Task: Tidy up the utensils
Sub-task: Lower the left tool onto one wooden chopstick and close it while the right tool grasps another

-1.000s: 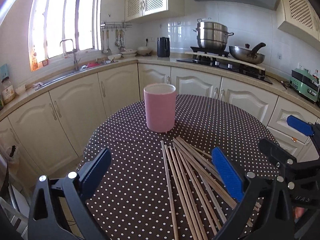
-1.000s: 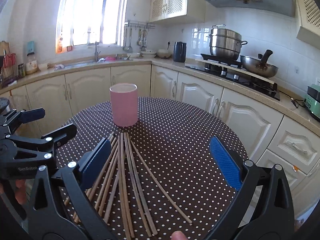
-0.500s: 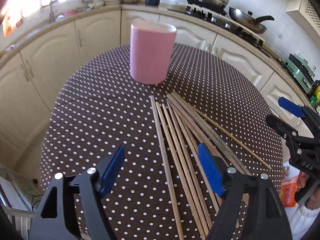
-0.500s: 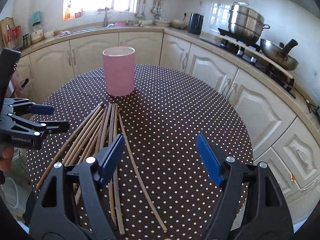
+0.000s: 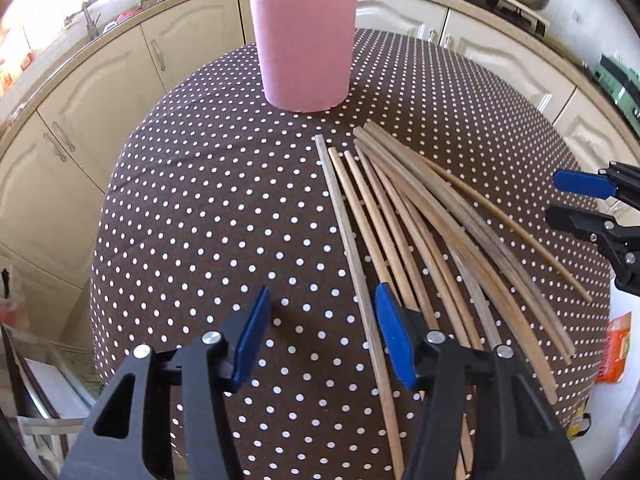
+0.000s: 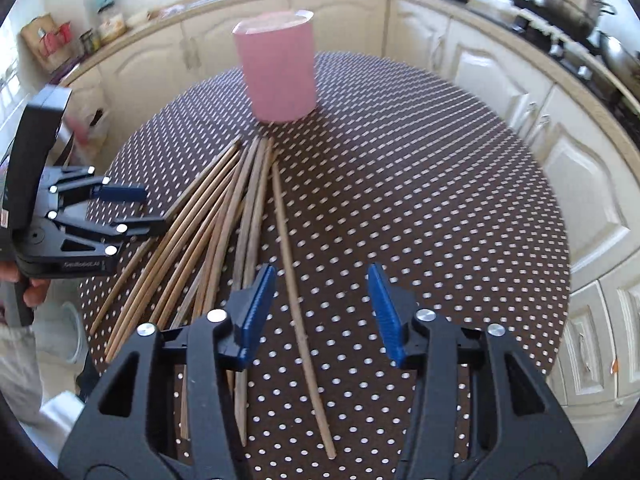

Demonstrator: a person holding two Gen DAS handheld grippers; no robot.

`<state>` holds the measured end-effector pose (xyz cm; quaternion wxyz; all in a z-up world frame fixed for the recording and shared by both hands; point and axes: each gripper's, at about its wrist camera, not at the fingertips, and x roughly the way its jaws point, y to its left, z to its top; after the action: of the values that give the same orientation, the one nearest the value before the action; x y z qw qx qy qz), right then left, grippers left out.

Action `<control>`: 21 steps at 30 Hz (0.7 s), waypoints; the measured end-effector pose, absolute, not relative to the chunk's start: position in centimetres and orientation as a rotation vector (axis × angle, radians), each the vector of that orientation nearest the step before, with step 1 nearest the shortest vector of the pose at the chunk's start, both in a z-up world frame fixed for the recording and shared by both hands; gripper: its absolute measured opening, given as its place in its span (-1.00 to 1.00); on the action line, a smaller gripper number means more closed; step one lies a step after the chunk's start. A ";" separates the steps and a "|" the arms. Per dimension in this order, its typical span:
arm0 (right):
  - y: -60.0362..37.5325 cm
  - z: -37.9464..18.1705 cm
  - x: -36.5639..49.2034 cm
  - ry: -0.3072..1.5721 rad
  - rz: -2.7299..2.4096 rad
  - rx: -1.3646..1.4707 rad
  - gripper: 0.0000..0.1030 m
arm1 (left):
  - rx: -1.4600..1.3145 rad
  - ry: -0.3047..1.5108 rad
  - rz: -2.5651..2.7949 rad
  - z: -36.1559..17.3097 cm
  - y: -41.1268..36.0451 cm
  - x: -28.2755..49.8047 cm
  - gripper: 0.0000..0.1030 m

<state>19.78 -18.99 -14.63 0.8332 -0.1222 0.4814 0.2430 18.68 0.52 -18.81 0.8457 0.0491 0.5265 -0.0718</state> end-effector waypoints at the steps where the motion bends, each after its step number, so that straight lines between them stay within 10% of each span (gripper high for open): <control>1: -18.6 -14.9 20.1 1.041 0.521 -0.280 -0.21 | 0.120 1.112 -0.148 -18.9 0.3 18.9 0.02; 21: -11.4 -18.7 28.0 1.387 0.551 -0.459 -0.83 | 0.107 1.185 -0.164 -18.3 0.5 23.3 -0.84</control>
<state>28.01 -11.45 -18.68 0.7105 -0.2068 0.6250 0.2484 23.27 0.54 -18.31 0.8251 0.0504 0.5575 -0.0770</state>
